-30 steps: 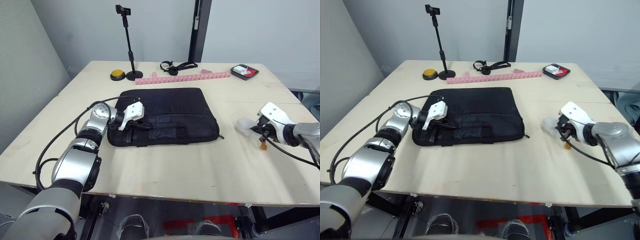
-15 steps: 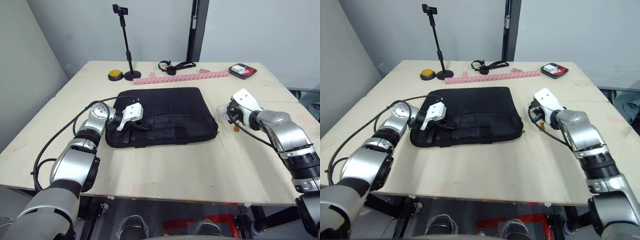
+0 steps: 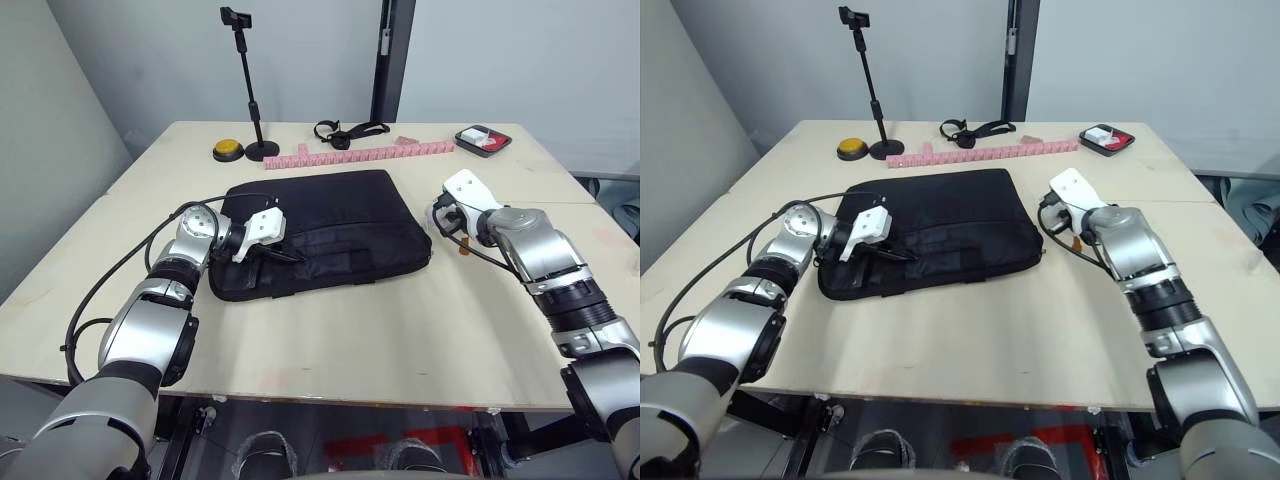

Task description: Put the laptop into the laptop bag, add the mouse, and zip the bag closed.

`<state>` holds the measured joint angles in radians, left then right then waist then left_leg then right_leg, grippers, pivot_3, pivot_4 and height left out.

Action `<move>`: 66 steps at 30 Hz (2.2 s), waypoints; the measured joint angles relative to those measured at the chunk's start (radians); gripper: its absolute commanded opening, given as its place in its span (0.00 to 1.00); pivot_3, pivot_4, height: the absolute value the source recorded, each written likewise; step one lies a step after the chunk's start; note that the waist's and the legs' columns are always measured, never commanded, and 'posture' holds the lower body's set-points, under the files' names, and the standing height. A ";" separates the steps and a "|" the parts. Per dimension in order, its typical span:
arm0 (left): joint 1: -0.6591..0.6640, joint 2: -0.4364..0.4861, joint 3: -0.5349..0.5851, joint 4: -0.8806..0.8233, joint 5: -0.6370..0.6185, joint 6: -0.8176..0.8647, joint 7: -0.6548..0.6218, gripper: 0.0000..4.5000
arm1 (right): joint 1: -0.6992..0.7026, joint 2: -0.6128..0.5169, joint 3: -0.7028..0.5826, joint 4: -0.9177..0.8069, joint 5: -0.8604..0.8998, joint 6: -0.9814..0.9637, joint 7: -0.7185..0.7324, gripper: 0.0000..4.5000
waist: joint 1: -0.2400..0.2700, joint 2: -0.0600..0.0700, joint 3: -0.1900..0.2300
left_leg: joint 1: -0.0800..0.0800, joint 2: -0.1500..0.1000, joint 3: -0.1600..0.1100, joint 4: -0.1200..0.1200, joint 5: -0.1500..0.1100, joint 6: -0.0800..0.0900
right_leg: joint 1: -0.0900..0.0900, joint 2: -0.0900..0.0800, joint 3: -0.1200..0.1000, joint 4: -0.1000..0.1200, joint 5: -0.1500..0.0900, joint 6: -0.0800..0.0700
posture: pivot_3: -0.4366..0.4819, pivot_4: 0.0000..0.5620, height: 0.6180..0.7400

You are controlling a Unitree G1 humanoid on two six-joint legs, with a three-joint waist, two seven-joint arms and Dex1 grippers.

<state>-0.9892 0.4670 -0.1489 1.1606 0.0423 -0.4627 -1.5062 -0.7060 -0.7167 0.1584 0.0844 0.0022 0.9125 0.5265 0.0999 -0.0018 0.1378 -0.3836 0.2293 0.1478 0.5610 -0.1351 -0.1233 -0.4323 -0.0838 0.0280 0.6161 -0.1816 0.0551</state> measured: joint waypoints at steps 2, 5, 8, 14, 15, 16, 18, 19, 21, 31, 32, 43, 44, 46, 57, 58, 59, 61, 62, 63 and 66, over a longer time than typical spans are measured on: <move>0.002 0.006 0.000 0.000 0.000 0.000 0.000 0.00 | 0.000 -0.034 -0.001 0.009 -0.017 -0.004 0.000 0.00 | -0.005 0.000 0.000 | 0.000 0.000 0.001 0.000 0.000 0.000 | 0.000 0.000 0.001 0.001 0.000 0.000 | 0.48 0.27 0.99; 0.004 0.010 0.000 0.000 0.000 0.000 0.001 0.00 | -0.018 -0.046 0.011 0.043 -0.053 -0.022 -0.012 0.00 | -0.008 0.001 -0.001 | 0.001 0.000 0.001 0.000 0.000 0.000 | 0.000 0.000 0.002 0.002 0.000 0.000 | 0.48 0.27 0.99; 0.007 0.010 0.000 -0.001 0.000 -0.001 0.001 0.00 | -0.050 -0.048 0.050 0.067 -0.089 -0.055 -0.010 0.00 | -0.008 0.002 -0.001 | 0.001 0.000 0.001 0.000 0.000 0.000 | 0.000 0.000 0.002 0.002 0.000 0.000 | 0.48 0.27 0.99; 0.021 0.008 0.000 -0.018 0.000 -0.003 -0.008 0.00 | -0.182 0.026 0.072 0.198 -0.133 -0.122 -0.037 0.00 | -0.010 0.002 -0.001 | 0.001 0.000 0.002 0.000 0.000 0.000 | -0.001 0.001 0.002 0.002 0.000 0.000 | 0.48 0.27 0.99; 0.022 0.005 0.000 -0.018 0.000 -0.003 -0.012 0.00 | -0.194 0.041 0.083 0.230 -0.145 -0.135 -0.047 0.00 | -0.009 0.002 -0.001 | 0.001 0.000 0.002 0.000 0.000 -0.001 | -0.001 0.001 0.002 0.002 0.000 0.000 | 0.48 0.27 0.99; 0.025 0.006 0.000 -0.019 -0.001 -0.004 -0.015 0.00 | -0.206 0.067 0.093 0.272 -0.156 -0.148 -0.057 0.00 | -0.010 0.002 -0.001 | 0.001 0.001 0.002 0.000 0.000 -0.001 | -0.001 0.001 0.002 0.002 0.000 0.000 | 0.48 0.27 0.99; 0.026 0.006 0.000 -0.021 -0.001 -0.004 -0.021 0.00 | -0.225 0.111 0.119 0.344 -0.173 -0.169 -0.064 0.00 | -0.011 0.002 -0.001 | 0.001 0.001 0.002 0.000 0.000 -0.001 | -0.001 0.001 0.002 0.002 0.000 0.000 | 0.48 0.27 0.99; 0.027 0.006 0.000 -0.024 -0.001 -0.004 -0.023 0.00 | -0.228 0.126 0.128 0.361 -0.178 -0.175 -0.065 0.00 | -0.011 0.002 -0.001 | 0.000 0.001 0.002 0.000 0.000 -0.001 | -0.001 0.001 0.001 0.002 0.000 0.000 | 0.48 0.27 0.99; 0.029 0.006 0.000 -0.029 -0.001 -0.005 -0.026 0.00 | -0.248 0.150 0.142 0.408 -0.192 -0.187 -0.066 0.00 | -0.011 0.002 -0.001 | 0.000 0.000 0.002 0.000 0.000 -0.001 | -0.002 0.001 0.001 0.002 0.000 0.000 | 0.48 0.27 0.99; 0.056 0.008 -0.001 -0.058 -0.001 -0.010 -0.045 0.00 | -0.383 0.281 0.145 0.663 -0.241 -0.305 -0.174 0.00 | -0.020 0.003 -0.001 | 0.001 0.001 0.002 0.000 0.000 -0.001 | -0.001 0.001 0.001 0.002 0.000 0.000 | 0.48 0.27 0.99; 0.057 0.008 -0.001 -0.059 -0.001 -0.010 -0.046 0.00 | -0.388 0.291 0.131 0.680 -0.240 -0.313 -0.184 0.00 | -0.020 0.003 -0.001 | 0.001 0.001 0.002 0.000 0.000 -0.001 | -0.002 0.001 0.001 0.002 0.000 0.000 | 0.48 0.27 0.99; 0.086 0.000 -0.019 -0.076 -0.001 -0.009 -0.058 0.00 | -0.516 0.384 -0.073 0.892 -0.133 -0.405 -0.330 0.00 | -0.027 0.004 -0.001 | 0.001 0.001 0.002 0.000 0.000 -0.001 | -0.003 0.001 0.001 0.004 0.000 0.000 | 0.48 0.27 0.99; 0.088 0.000 -0.019 -0.076 -0.001 -0.009 -0.058 0.00 | -0.530 0.384 -0.076 0.901 -0.130 -0.413 -0.336 0.00 | -0.030 0.004 -0.001 | 0.001 0.001 0.002 -0.001 0.000 -0.001 | -0.003 0.001 0.001 0.004 0.000 0.000 | 0.48 0.27 0.99; 0.088 0.000 -0.019 -0.076 -0.001 -0.007 -0.058 0.00 | -0.541 0.383 -0.074 0.910 -0.131 -0.415 -0.330 0.00 | -0.032 0.004 -0.001 | 0.001 0.001 0.002 -0.001 0.000 -0.001 | -0.003 0.001 0.001 0.004 0.000 0.000 | 0.48 0.27 0.99; 0.083 -0.001 -0.018 -0.083 -0.008 0.009 -0.058 0.00 | -0.403 0.382 0.018 0.809 -0.167 -0.291 -0.152 0.33 | -0.032 0.004 -0.001 | 0.000 0.001 0.002 -0.001 0.000 -0.001 | -0.002 0.002 0.001 0.003 0.000 0.000 | 0.48 0.27 0.99; 0.081 -0.001 -0.017 -0.083 -0.010 0.018 -0.059 0.00 | -0.388 0.379 0.018 0.780 -0.167 -0.277 -0.141 0.41 | -0.031 0.004 -0.001 | 0.000 0.001 0.002 -0.001 0.000 -0.001 | -0.002 0.002 0.001 0.003 0.000 0.000 | 0.48 0.27 0.99; 0.080 -0.001 -0.017 -0.084 -0.012 0.026 -0.060 0.00 | -0.376 0.376 0.018 0.752 -0.166 -0.263 -0.129 0.49 | -0.031 0.004 -0.001 | 0.000 0.001 0.002 -0.001 0.000 -0.001 | -0.002 0.002 0.001 0.003 0.000 0.000 | 0.48 0.27 0.99; 0.080 -0.001 -0.017 -0.087 -0.017 0.034 -0.063 0.00 | -0.362 0.369 0.019 0.708 -0.166 -0.240 -0.108 0.65 | -0.031 0.004 -0.001 | 0.000 0.001 0.002 -0.001 0.000 -0.001 | -0.002 0.002 0.001 0.003 0.000 0.000 | 0.48 0.27 0.99; 0.080 0.000 -0.017 -0.088 -0.021 0.040 -0.063 0.00 | -0.357 0.366 0.019 0.686 -0.166 -0.232 -0.099 0.73 | -0.031 0.004 0.000 | 0.000 0.002 0.002 -0.001 0.000 -0.001 | -0.003 0.002 0.001 0.003 0.000 0.000 | 0.48 0.27 0.99; 0.080 0.000 -0.017 -0.089 -0.023 0.043 -0.064 0.00 | -0.354 0.364 0.019 0.675 -0.166 -0.226 -0.096 0.79 | -0.031 0.004 0.000 | 0.000 0.002 0.002 -0.001 0.000 -0.001 | -0.003 0.002 0.001 0.003 0.000 0.000 | 0.48 0.27 0.99; 0.082 0.002 -0.012 -0.110 -0.045 0.068 -0.067 0.00 | -0.343 0.338 0.019 0.597 -0.165 -0.186 -0.063 0.99 | -0.029 0.004 0.001 | 0.000 0.002 0.002 -0.001 0.000 -0.001 | -0.003 0.002 0.001 0.002 0.000 0.000 | 0.48 0.27 0.99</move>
<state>-0.9070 0.4692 -0.1613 1.0505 -0.0027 -0.3944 -1.5730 -1.0488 -0.3783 0.1775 0.6814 -0.1624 0.7268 0.4630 0.0710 0.0024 0.1388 -0.3838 0.2308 0.1496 0.5602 -0.1352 -0.1245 -0.4354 -0.0821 0.0289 0.6184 -0.1816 0.0548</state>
